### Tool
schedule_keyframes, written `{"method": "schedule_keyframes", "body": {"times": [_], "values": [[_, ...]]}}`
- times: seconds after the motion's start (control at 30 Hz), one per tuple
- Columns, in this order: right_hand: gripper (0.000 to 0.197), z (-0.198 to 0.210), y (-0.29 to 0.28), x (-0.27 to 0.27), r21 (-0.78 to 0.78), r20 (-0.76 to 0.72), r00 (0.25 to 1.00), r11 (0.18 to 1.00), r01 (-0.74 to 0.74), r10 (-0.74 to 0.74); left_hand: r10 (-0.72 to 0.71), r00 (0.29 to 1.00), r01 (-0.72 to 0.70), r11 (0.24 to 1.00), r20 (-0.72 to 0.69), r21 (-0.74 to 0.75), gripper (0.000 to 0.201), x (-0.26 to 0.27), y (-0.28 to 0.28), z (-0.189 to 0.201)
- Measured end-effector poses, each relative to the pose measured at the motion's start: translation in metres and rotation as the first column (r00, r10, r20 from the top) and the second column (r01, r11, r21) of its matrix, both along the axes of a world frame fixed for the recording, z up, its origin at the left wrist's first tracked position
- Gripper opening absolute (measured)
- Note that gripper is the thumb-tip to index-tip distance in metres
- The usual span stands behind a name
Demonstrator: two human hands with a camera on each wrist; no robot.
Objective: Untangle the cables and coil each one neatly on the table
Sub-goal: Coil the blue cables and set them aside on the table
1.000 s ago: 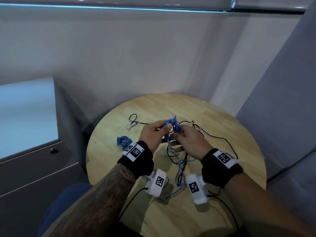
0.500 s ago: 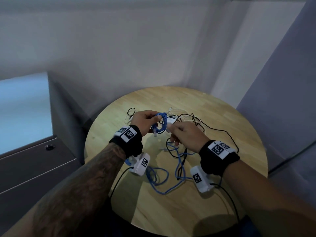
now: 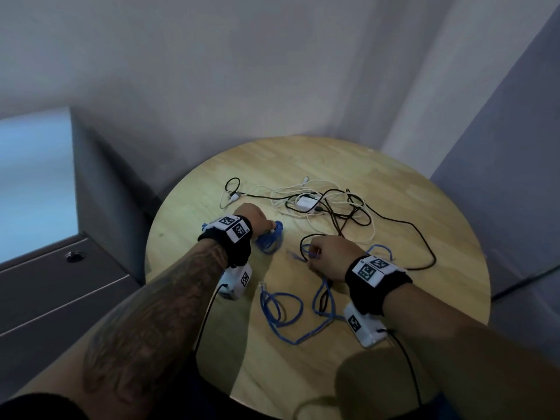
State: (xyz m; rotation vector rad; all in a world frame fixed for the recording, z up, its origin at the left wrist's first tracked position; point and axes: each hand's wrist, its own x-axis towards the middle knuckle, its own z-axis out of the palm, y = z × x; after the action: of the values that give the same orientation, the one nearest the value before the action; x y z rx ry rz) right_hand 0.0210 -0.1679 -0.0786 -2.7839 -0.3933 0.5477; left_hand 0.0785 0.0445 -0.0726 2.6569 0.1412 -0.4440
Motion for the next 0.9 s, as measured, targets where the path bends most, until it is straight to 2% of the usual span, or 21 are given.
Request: {"method": "schedule_keyframes", "body": {"times": [0.07,0.17,0.23,0.3,0.37,0.43,0.5,0.6,0.67,0.7,0.77,0.83,0.9], "values": [[0.005,0.004,-0.002,0.002,0.076,0.019,0.999,0.997,0.030,-0.031,0.002,1.000,-0.002,1.000,0.005,-0.014,0.034,0.003,0.004,0.001],[0.008,0.018,-0.009,0.005,0.184,0.093,0.991,0.980,0.080,-0.098,0.123,0.986,-0.096,0.971,0.113,-0.220,0.045,0.001,0.010,0.014],[0.007,0.026,-0.015,0.004,0.271,0.125,0.980,0.955,0.117,-0.155,0.158,0.965,-0.087,0.945,0.208,-0.316,0.034,-0.006,0.008,0.024],[0.011,0.029,-0.019,0.002,0.338,0.147,0.971,0.932,0.130,-0.189,0.097,0.968,-0.014,0.941,0.230,-0.337,0.023,-0.016,0.000,0.028],[0.013,0.030,-0.023,0.000,0.363,0.151,0.968,0.922,0.136,-0.202,-0.051,0.989,0.085,0.965,0.140,-0.247,0.027,-0.024,-0.010,0.026],[0.014,0.031,-0.025,-0.001,0.369,0.135,0.969,0.918,0.146,-0.208,-0.151,0.989,0.151,0.985,0.012,-0.086,0.039,-0.024,-0.019,0.021],[0.013,0.034,-0.028,-0.003,0.379,0.126,0.968,0.912,0.154,-0.215,-0.140,0.990,0.141,0.988,-0.028,0.057,0.047,-0.022,-0.022,0.020],[0.010,0.042,-0.034,-0.003,0.422,0.141,0.960,0.892,0.163,-0.242,-0.057,0.998,0.061,0.981,-0.028,0.182,0.055,-0.019,-0.015,0.017],[0.008,0.049,-0.039,-0.004,0.452,0.152,0.955,0.877,0.164,-0.257,-0.036,0.998,0.024,0.978,0.054,0.206,0.050,-0.022,-0.012,0.018],[0.008,0.053,-0.041,-0.004,0.471,0.151,0.954,0.868,0.160,-0.257,-0.032,0.989,0.013,0.991,0.144,0.131,0.045,-0.027,-0.014,0.023],[0.006,0.061,-0.041,-0.005,0.537,0.143,0.955,0.831,0.146,-0.261,-0.002,0.948,0.064,0.981,0.320,-0.183,0.039,-0.037,-0.027,0.038],[0.004,0.068,-0.039,-0.007,0.647,0.133,0.957,0.754,0.114,-0.259,0.032,0.942,0.151,0.849,0.334,-0.506,0.034,-0.049,-0.048,0.053],[0.006,0.073,-0.036,-0.008,0.745,0.105,0.964,0.662,0.086,-0.244,0.054,0.989,0.071,0.654,0.140,-0.754,0.037,-0.060,-0.065,0.059]]}}
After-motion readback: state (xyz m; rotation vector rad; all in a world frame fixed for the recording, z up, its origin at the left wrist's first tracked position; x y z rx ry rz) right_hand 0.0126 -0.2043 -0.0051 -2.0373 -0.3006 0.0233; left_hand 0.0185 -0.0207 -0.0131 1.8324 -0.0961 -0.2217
